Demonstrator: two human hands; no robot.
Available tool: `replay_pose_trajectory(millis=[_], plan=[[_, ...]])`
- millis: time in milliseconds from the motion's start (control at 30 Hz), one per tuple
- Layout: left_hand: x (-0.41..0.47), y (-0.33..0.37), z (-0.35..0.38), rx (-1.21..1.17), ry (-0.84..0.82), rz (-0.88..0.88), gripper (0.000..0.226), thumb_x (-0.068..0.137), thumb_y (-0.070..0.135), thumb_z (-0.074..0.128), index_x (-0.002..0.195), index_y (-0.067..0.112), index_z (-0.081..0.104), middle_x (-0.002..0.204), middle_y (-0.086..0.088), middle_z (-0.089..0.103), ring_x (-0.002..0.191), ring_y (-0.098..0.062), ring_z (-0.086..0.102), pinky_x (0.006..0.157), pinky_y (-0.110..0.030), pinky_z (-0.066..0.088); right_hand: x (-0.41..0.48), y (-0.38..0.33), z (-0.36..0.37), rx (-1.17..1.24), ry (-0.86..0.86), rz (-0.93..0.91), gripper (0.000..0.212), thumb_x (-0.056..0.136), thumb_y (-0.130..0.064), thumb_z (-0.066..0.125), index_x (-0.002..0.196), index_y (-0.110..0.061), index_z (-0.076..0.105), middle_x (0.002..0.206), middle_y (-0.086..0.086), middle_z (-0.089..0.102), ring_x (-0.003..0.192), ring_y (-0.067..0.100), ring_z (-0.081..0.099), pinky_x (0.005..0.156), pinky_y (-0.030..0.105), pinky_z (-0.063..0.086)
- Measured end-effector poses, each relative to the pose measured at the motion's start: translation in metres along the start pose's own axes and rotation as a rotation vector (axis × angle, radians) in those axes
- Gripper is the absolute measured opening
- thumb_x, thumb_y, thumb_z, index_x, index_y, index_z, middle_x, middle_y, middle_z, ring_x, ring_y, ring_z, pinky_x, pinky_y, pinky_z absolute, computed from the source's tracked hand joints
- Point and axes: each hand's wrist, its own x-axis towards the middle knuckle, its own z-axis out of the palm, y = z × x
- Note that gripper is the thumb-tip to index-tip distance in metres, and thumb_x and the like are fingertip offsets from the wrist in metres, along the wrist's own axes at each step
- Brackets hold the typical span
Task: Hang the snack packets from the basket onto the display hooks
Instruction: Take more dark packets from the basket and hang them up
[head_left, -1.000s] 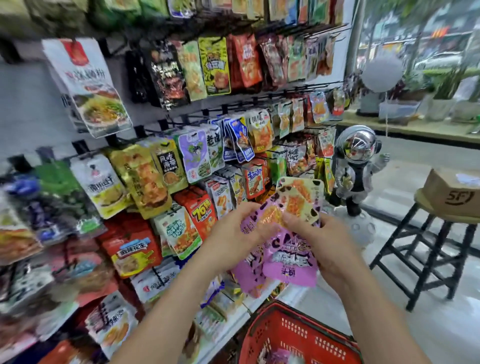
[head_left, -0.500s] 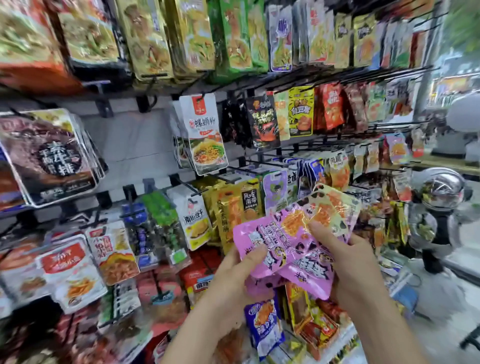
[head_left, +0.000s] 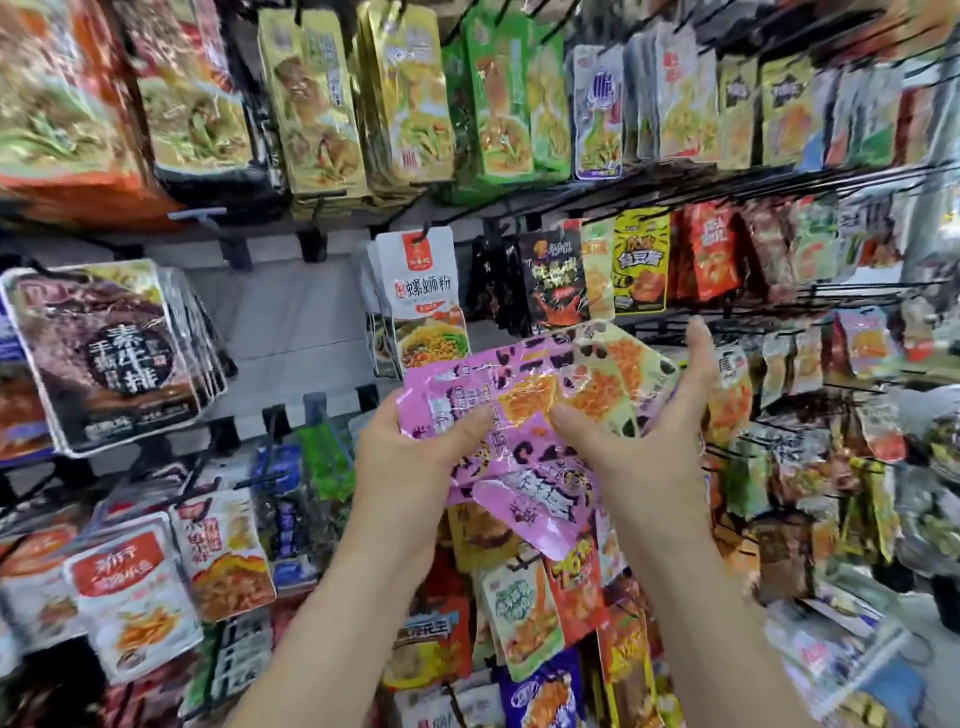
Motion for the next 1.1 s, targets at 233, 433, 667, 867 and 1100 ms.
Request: replay_pose_trajectory(millis=[233,433,667,867,1100], plan=[[0.038,0.008,0.036,0.215,0.049,0.162,0.054,0.066,0.017,0.087,0.114,0.020,0.064,0.102,0.001,0.074,0.092,-0.019,0.071,0.084,-0.041,0.058,0.056,0.020,-0.030,0.008,-0.127,-0.024,0.110,0.069,-0.019,0.086,0.148,-0.047,0.014,0.132,-0.032,0.034,0.105,-0.031,0.042,0.074,-0.001,0.044],[0.062,-0.001,0.068,0.196,0.121,0.194,0.066,0.068,0.021,0.087,0.125,0.027,0.056,0.122,0.000,0.064,0.109,-0.019,0.064,0.093,-0.042,0.052,0.088,0.029,-0.026,0.608,-0.085,0.266,0.060,0.082,-0.017,0.068,0.138,-0.019,0.048,0.126,0.012,0.064,0.103,0.028,0.068,0.077,0.044,0.060],[0.072,-0.014,0.071,-0.012,0.051,0.029,0.033,0.081,0.011,0.074,0.107,0.026,0.063,0.106,-0.001,0.073,0.096,-0.025,0.069,0.077,-0.045,0.058,0.100,0.043,-0.024,0.611,-0.008,0.302,0.046,0.079,-0.030,0.069,0.120,-0.010,0.063,0.111,0.011,0.072,0.102,0.031,0.069,0.092,0.058,0.051],[0.078,0.001,0.068,-0.082,-0.053,-0.075,0.047,0.071,0.019,0.075,0.116,0.015,0.060,0.104,-0.009,0.073,0.087,-0.031,0.071,0.086,-0.063,0.050,0.104,0.036,-0.023,0.190,0.016,0.010,0.049,0.079,-0.041,0.071,0.120,-0.022,0.052,0.109,-0.004,0.066,0.098,0.010,0.066,0.086,0.028,0.054],[0.088,-0.010,0.084,-0.268,0.198,0.037,0.035,0.075,0.008,0.079,0.106,0.016,0.065,0.100,-0.008,0.074,0.089,-0.027,0.072,0.078,-0.045,0.058,0.108,0.042,-0.018,0.328,0.319,0.019,0.013,0.100,-0.033,0.048,0.092,-0.022,0.051,0.071,-0.005,0.045,0.052,0.001,0.037,0.051,0.014,0.035]])
